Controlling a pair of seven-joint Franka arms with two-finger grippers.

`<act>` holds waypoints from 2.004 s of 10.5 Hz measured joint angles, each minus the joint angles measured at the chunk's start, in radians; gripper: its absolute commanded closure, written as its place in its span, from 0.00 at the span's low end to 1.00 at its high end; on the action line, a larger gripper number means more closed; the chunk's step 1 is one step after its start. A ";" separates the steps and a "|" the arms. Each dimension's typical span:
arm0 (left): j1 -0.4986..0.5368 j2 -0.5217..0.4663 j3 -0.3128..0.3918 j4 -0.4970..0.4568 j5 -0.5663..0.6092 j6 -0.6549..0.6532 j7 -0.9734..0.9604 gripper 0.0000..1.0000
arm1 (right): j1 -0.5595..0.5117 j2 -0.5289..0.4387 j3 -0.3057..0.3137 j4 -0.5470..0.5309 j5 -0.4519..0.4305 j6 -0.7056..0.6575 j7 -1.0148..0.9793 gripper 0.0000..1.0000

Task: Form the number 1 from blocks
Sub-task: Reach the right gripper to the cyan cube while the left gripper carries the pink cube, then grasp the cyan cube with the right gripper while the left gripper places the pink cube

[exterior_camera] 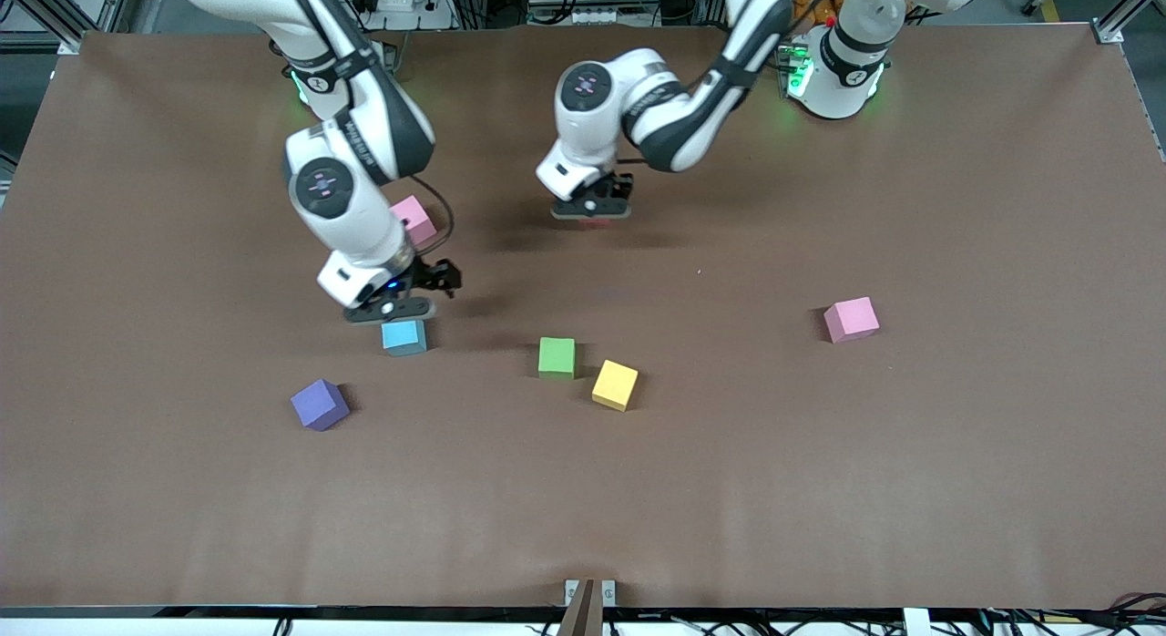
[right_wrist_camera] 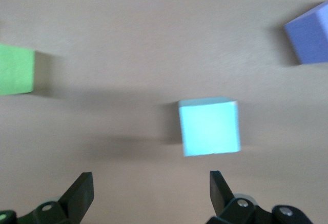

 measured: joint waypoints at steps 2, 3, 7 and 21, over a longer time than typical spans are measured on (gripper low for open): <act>-0.036 0.057 0.000 0.040 0.000 0.000 -0.013 1.00 | -0.019 0.008 0.000 0.002 0.000 0.002 -0.021 0.00; -0.039 0.070 0.000 0.045 0.000 0.000 -0.013 1.00 | -0.019 0.015 0.001 0.008 0.000 0.003 -0.026 0.00; -0.038 0.078 0.003 0.046 0.000 -0.001 -0.013 1.00 | -0.045 0.091 0.000 0.036 0.000 0.065 -0.204 0.00; -0.041 0.098 -0.017 0.036 0.000 -0.006 -0.012 0.00 | -0.096 0.224 -0.014 0.101 0.110 0.094 -0.350 0.00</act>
